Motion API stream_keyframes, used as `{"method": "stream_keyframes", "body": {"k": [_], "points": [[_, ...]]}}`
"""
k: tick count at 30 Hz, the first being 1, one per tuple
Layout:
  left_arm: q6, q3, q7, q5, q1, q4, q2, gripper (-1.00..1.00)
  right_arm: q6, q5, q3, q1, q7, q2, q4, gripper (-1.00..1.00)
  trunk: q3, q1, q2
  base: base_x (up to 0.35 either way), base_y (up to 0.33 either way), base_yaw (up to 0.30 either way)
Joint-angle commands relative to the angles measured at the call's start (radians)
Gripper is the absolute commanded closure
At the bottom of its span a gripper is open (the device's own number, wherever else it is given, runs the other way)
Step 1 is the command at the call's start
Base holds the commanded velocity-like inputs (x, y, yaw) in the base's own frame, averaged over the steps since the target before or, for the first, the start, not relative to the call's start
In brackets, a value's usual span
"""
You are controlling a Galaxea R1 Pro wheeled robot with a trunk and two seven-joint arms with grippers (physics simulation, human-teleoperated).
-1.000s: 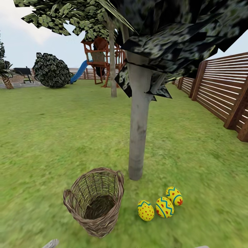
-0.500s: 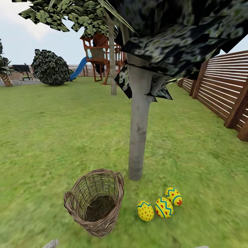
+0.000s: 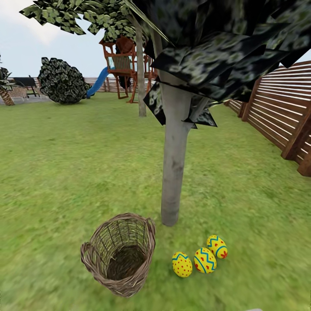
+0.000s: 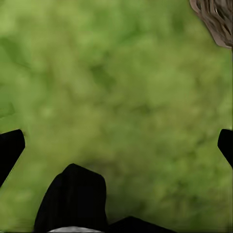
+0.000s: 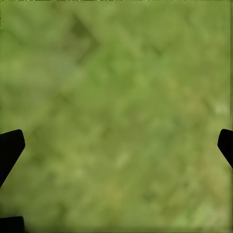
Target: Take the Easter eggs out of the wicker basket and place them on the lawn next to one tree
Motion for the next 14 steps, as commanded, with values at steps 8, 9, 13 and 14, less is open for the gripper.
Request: {"method": "stream_keyframes", "body": {"k": [8,9,13,14], "points": [[-0.057,0.001,0.018,0.016,0.000,0.062,0.006,-1.00,-0.003,-0.008,0.009,0.000,-0.004,0.000,0.000,-1.00,-0.001,-0.012,0.021,0.000,0.000,0.002],[-0.058,0.001,0.018,0.016,0.000,0.064,0.006,-1.00,-0.005,-0.008,0.008,0.000,-0.005,0.000,0.004,-1.00,-0.001,-0.012,0.021,0.000,0.000,0.000],[-0.057,0.001,0.018,0.018,0.000,0.067,0.003,-1.00,-0.008,-0.008,0.009,0.004,-0.005,0.000,0.010,-1.00,-0.001,-0.012,0.021,0.000,0.000,0.000],[-0.057,0.001,0.018,0.018,0.000,0.067,-0.002,-1.00,-0.008,-0.008,0.009,0.004,-0.005,0.000,0.011,-1.00,-0.001,-0.012,0.021,0.000,0.000,0.000]]}}
